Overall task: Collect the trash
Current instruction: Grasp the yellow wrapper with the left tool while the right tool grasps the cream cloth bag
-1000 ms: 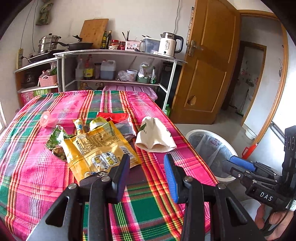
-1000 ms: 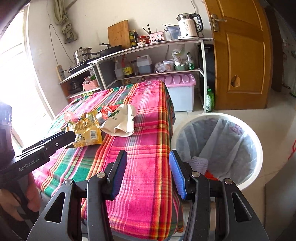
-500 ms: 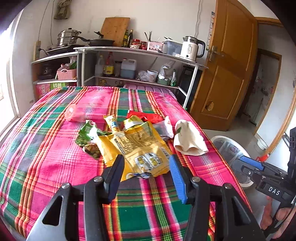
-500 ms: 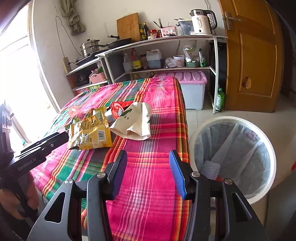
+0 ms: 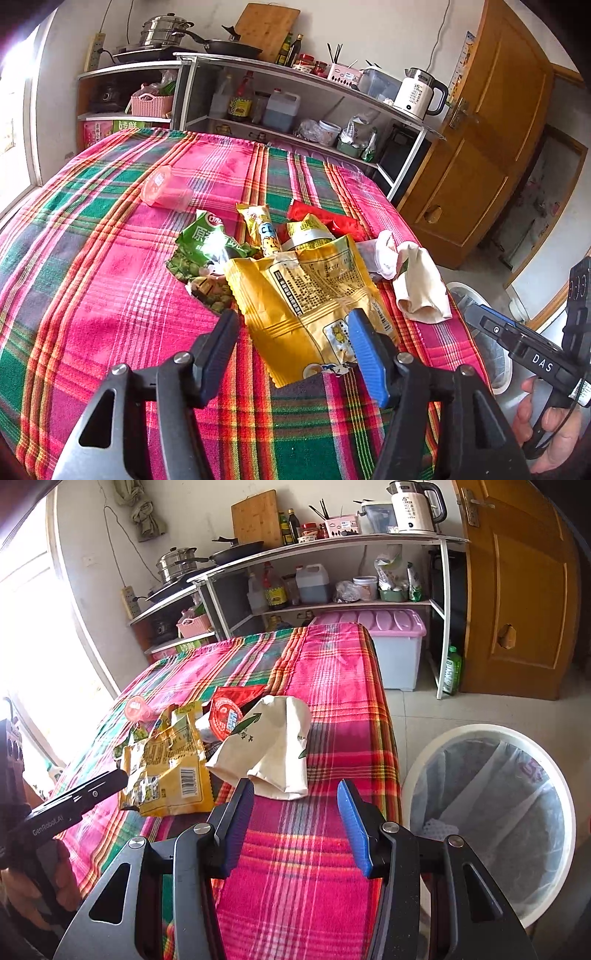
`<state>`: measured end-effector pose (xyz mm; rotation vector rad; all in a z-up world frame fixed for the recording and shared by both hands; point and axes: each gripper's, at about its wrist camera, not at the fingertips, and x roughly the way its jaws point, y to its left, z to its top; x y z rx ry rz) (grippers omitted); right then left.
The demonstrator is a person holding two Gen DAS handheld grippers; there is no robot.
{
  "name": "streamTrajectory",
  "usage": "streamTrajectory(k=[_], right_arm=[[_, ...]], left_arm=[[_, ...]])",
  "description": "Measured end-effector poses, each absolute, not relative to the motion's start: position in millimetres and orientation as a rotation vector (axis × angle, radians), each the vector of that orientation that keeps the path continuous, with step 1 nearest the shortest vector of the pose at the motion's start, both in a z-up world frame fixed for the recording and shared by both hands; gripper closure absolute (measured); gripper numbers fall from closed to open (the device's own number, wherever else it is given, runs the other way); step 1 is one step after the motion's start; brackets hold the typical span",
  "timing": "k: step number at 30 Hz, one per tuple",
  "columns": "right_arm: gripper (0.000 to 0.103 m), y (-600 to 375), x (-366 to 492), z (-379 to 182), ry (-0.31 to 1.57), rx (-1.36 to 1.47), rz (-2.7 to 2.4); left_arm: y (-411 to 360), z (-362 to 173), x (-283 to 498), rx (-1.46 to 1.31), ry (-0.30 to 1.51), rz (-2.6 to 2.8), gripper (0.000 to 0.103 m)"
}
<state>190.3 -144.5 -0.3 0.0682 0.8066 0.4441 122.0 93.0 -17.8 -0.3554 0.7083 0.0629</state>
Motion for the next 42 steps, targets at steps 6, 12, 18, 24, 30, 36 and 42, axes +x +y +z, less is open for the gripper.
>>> streamTrajectory(k=[6,12,18,24,30,36,42], right_arm=[[0.055,-139,214,-11,0.863,0.089,0.445],[0.055,-137,231,-22,0.912,0.131,0.443],[0.080,-130,233,-23,0.920,0.130,0.459],[0.090,-131,225,-20,0.901,0.129,0.453],[0.095,-138,212,-13,0.878,0.140,0.457],[0.096,-147,196,-7,0.857,0.150,0.462],[0.096,-158,178,1,0.831,0.165,0.468]], left_arm=[[87,-23,132,-0.362,0.739,0.065,0.039],[84,-29,141,-0.375,0.770,0.064,0.039],[84,-30,143,-0.386,0.764,0.084,0.056],[85,-30,139,-0.390,0.762,0.077,0.084],[83,-19,125,-0.385,0.717,0.034,0.100],[78,-6,112,-0.359,0.684,0.012,0.100],[72,10,100,-0.338,0.651,-0.011,0.101]])
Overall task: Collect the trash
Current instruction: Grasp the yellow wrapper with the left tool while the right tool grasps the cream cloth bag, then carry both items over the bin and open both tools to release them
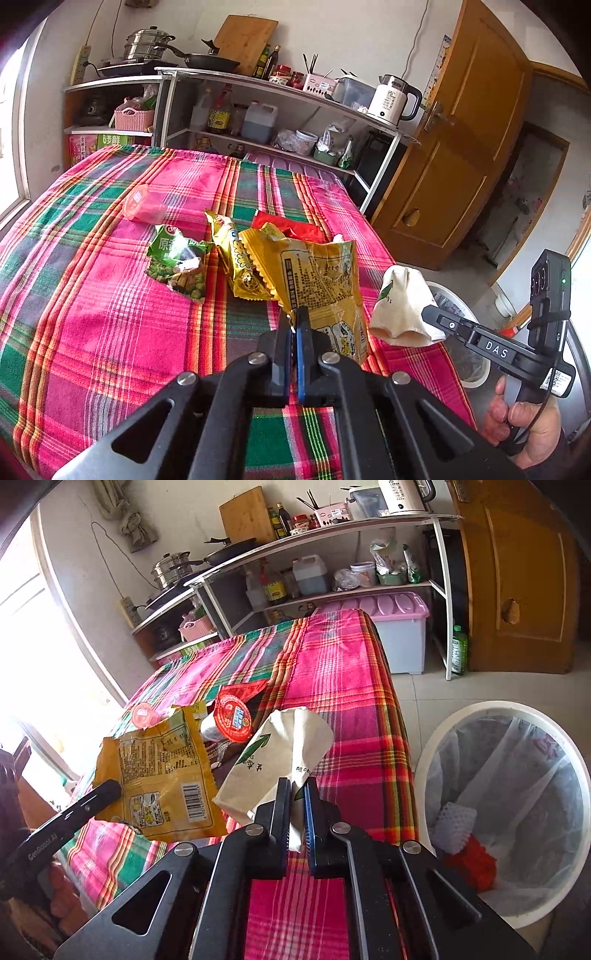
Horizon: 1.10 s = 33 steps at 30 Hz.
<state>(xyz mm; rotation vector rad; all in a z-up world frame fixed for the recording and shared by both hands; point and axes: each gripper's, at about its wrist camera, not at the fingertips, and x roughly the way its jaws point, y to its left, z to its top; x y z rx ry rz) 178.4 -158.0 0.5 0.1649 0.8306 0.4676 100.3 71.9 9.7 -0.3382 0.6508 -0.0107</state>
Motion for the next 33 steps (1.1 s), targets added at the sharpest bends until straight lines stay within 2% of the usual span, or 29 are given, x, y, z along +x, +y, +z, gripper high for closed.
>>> streamTrajectory(k=[18,33], right_arm=[[0.096,-204,146,19,0.767,0.231,0.426],[0.096,-249,137,23,0.739,0.275,0.342]], left_arm=[[41,46,91,-0.267,0.577,-0.085,0.102],[-2,61,118,-0.247,0.566,-0.205,0.102]])
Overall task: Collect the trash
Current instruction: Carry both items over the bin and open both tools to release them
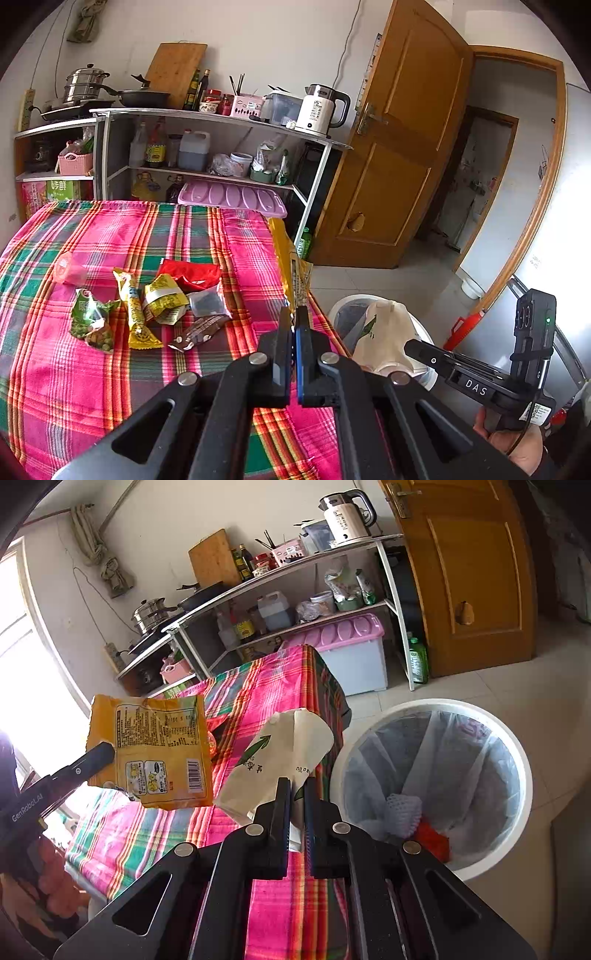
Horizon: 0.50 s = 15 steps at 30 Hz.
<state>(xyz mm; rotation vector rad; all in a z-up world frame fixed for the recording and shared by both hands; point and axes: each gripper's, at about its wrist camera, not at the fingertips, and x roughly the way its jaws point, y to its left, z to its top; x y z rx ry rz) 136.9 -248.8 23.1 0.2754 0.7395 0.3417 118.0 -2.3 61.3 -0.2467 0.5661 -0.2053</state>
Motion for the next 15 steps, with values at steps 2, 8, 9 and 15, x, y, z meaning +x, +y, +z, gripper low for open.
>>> streamTrajectory(k=[2,8,9,15], right_arm=[[0.096,-257,137,23,0.738,0.285,0.324],[0.096,-283,138,21,0.733,0.308,0.268],[0.096,-287,139,20,0.734,0.312,0.258],[0.096,-307,141,9,0.749,0.331,0.201]], left_arm=[[-10,62,123,-0.241,0.566,-0.226,0.102],[-38,60,140,-0.229,0.574,-0.287,0.102],[-44,61,143,-0.228,0.575,-0.300,0.102],[-75,54,158,-0.204,0.600,-0.360,0.102]])
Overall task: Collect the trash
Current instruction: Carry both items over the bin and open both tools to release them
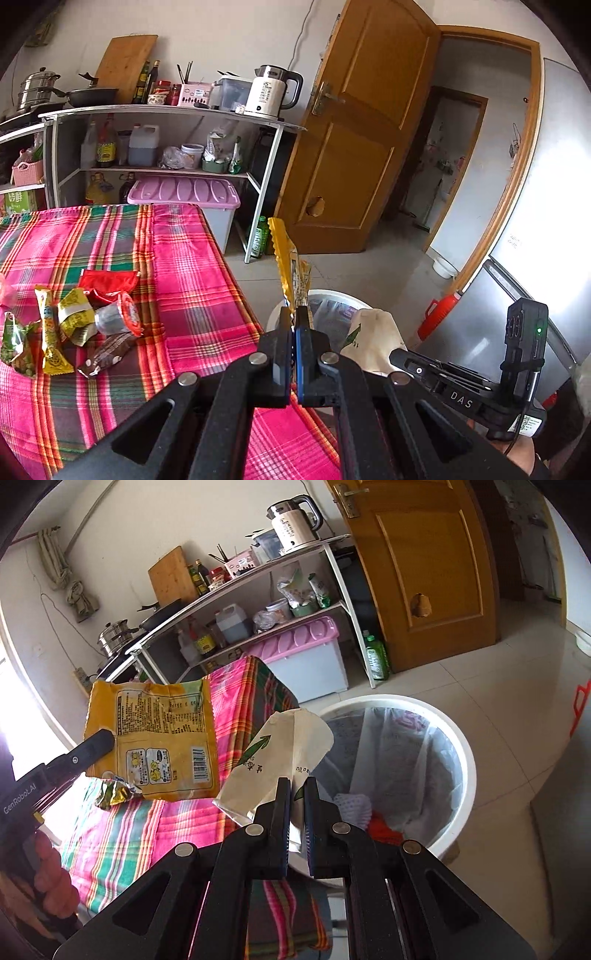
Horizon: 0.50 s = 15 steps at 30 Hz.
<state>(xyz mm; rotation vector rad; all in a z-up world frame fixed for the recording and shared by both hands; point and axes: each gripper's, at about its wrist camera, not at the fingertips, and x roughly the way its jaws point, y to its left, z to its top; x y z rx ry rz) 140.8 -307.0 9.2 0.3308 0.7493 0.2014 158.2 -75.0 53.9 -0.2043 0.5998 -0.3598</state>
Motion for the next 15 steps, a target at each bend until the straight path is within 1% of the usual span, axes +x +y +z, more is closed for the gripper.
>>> streamTrajectory(k=[15], right_arm=[[0.096,-339,154,-23,0.812,0.365,0.120]], left_arm=[[-122,10,191,-0.167,0.743,-0.420,0.102]])
